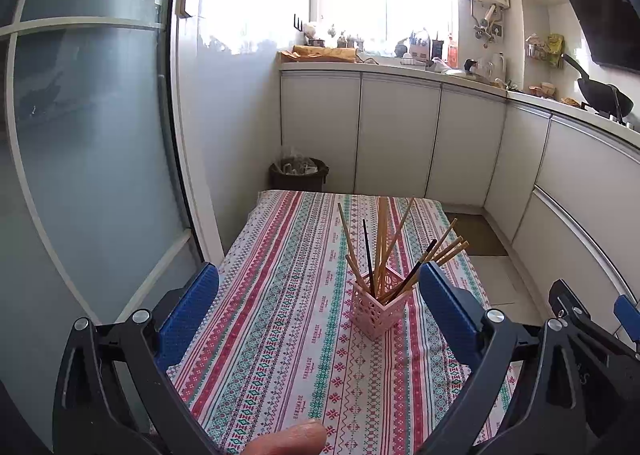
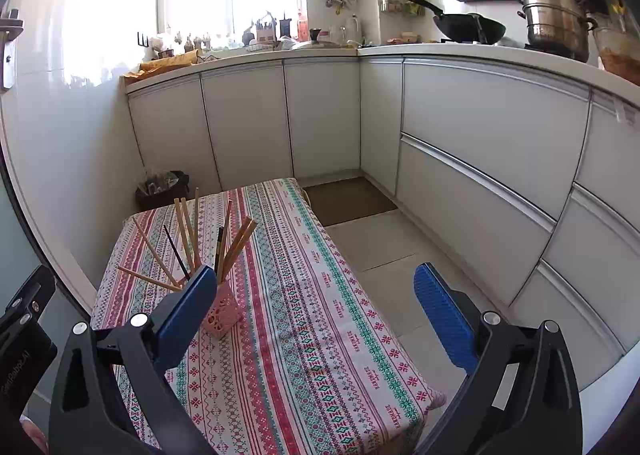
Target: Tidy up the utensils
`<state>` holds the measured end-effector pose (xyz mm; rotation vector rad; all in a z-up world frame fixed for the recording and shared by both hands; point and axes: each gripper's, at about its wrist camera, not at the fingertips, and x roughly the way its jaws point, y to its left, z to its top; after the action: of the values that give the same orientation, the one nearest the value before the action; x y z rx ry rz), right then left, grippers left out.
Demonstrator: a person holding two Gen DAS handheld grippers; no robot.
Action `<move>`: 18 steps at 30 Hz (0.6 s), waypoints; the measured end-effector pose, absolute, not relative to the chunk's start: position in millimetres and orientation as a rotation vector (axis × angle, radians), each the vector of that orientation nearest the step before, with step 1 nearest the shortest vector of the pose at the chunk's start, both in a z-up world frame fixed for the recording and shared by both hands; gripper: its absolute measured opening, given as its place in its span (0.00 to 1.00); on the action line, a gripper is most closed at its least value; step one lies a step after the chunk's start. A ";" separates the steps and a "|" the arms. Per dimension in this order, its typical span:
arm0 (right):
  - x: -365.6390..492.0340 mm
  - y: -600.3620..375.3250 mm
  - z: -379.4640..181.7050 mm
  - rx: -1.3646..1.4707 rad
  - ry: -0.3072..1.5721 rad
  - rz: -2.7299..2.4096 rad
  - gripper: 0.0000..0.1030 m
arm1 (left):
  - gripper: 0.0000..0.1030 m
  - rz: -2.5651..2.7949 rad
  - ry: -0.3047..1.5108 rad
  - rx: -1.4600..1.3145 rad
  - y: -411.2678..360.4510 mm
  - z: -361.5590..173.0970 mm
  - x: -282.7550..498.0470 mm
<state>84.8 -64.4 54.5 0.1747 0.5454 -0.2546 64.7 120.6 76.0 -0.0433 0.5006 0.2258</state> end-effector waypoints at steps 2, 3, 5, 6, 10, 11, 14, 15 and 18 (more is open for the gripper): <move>83.3 -64.6 55.4 0.179 0.548 -0.252 0.93 | 0.93 0.229 0.504 -0.041 120.7 75.7 64.6; 82.9 -64.8 55.6 0.181 0.550 -0.250 0.93 | 0.93 0.229 0.508 -0.040 120.2 75.1 64.1; 82.0 -66.3 55.4 0.190 0.556 -0.248 0.93 | 0.93 0.230 0.515 -0.037 119.1 74.2 64.1; 82.1 -66.1 55.4 0.186 0.558 -0.249 0.93 | 0.93 0.229 0.514 -0.037 118.9 73.8 64.0; 80.6 -67.2 54.3 0.190 0.562 -0.257 0.93 | 0.93 0.224 0.518 -0.029 116.6 73.0 64.7; 79.9 -67.2 54.3 0.191 0.560 -0.258 0.93 | 0.93 0.222 0.519 -0.031 117.0 73.2 64.7; 78.5 -68.3 56.1 0.196 0.559 -0.257 0.93 | 0.93 0.221 0.517 -0.031 117.4 74.6 64.2; 77.6 -68.8 57.2 0.198 0.556 -0.258 0.93 | 0.93 0.222 0.516 -0.031 117.6 75.0 63.6; 73.8 -70.4 59.3 0.203 0.549 -0.263 0.93 | 0.93 0.218 0.507 -0.036 118.0 77.5 59.3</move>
<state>73.8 -70.4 59.3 0.2031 0.5486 -0.2630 59.3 118.0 77.5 -0.0360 0.5069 0.2178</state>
